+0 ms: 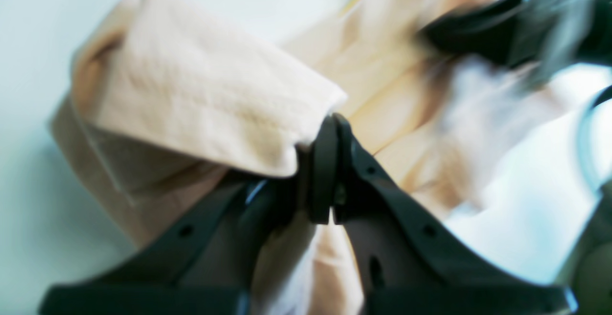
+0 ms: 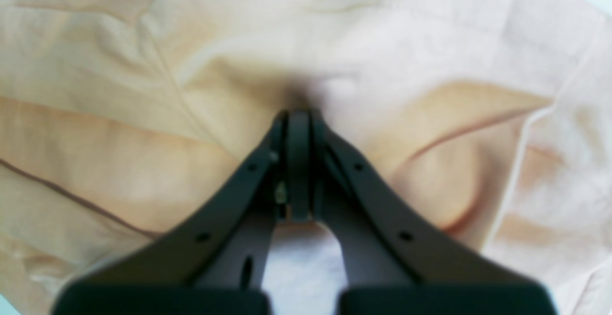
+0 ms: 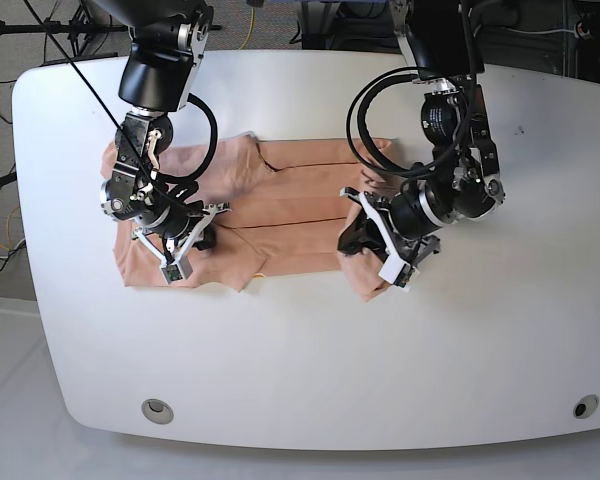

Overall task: Fold the T-shirt properly
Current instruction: 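Lift the hem end with the left gripper and fold toward the right gripper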

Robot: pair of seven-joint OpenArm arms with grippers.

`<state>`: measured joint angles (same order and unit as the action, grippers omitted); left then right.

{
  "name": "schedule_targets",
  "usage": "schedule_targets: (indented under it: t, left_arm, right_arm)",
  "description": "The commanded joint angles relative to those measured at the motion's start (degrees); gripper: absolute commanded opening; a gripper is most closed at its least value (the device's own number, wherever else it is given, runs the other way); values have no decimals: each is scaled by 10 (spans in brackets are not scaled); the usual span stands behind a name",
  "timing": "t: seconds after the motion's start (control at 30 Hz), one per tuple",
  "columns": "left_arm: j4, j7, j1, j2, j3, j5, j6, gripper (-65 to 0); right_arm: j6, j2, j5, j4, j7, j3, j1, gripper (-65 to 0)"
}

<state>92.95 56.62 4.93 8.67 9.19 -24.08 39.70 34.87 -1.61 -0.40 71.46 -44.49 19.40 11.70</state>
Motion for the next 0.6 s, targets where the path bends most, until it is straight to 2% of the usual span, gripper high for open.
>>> schedule_targets:
  t: [0.0, 0.2, 0.4, 0.57]
  left_arm:
    - [0, -33, 9, 3, -30, -44, 3, -601]
    - [-43, -74, 10, 3, -93, -95, 3, -601]
    - [-84, -122, 10, 3, -137, -103, 3, -601]
    - [-119, -139, 10, 3, -143, -103, 3, -601]
  right_arm:
    - [-1, 0, -50, -13, -77, -4, -16, -650]
    - [24, 0, -51, -13, -77, -4, -16, -650]
    - [24, 0, -51, -13, -77, -4, -16, -650]
    - [24, 0, -51, -13, -77, -4, -16, -650]
